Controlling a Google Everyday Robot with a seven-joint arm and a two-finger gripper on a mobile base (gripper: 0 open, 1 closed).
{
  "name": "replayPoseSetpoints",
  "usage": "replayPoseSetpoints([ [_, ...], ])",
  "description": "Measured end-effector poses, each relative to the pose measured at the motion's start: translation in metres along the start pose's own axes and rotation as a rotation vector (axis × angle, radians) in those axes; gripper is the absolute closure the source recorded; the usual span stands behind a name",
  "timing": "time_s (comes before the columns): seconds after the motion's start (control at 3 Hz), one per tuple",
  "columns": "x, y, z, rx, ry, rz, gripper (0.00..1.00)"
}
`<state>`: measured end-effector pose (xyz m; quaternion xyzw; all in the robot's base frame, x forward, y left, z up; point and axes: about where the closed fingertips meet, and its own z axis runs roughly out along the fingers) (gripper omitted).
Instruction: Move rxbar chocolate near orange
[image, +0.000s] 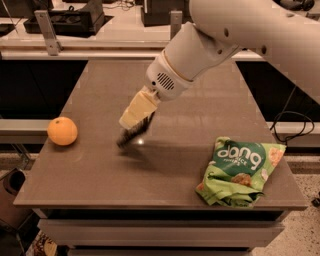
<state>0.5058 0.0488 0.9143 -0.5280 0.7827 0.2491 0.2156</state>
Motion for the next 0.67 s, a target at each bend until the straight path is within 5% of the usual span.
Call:
replayPoseSetpoints([
  [0.33,-0.001,0.0018,-0.0001,0.0,0.001,-0.004,0.0],
  [0.67,-0.001,0.0018,-0.0001,0.0,0.001,-0.004,0.0],
])
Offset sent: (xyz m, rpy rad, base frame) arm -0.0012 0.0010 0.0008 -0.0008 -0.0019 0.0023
